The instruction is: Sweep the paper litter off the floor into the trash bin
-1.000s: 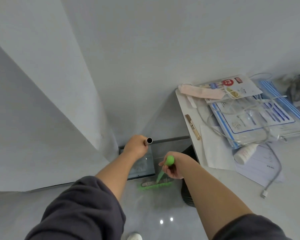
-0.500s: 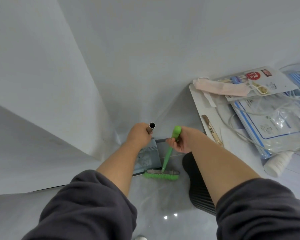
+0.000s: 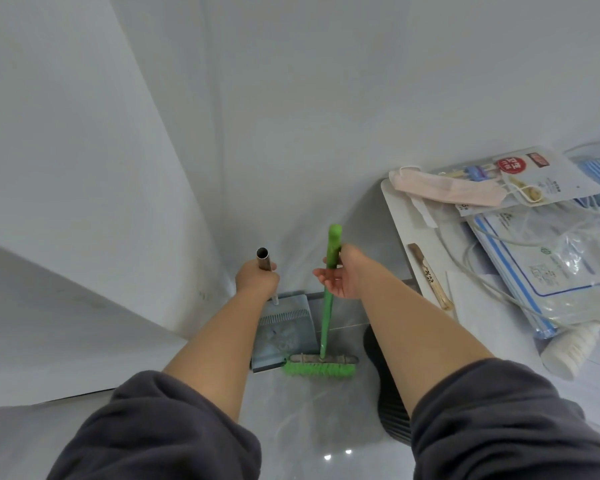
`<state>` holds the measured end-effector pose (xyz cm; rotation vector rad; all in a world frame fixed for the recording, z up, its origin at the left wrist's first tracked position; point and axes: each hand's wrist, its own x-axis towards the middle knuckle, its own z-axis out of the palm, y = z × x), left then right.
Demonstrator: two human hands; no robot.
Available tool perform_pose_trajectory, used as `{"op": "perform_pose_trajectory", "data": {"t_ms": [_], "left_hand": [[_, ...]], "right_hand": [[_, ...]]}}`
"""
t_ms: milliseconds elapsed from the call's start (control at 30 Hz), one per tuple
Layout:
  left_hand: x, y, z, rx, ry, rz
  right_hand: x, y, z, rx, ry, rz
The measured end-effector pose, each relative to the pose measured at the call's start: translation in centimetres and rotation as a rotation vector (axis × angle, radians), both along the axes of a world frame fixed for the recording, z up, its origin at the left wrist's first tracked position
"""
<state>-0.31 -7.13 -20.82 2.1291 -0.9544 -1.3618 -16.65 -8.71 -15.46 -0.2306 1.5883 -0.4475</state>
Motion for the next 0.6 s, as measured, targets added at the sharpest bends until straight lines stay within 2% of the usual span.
{"op": "perform_pose_trajectory", "data": {"t_ms": [100,233,600], "left_hand": [[0.1,0.4,-0.2,-0.017,0.083,0.123],[0.5,0.4,-0.4,-0.127,0.200,0.258],[0.8,0.1,-0.3,-0.117,0.187,0.258]], "right_hand": [[1.3,-0.7,0.0,-0.053,-0.007,-0.035],[3.0,-1.3,0.5,-0.115,0.000,0.041],[5.4,-2.7,1.4,-0.214,0.070,0.077]]}}
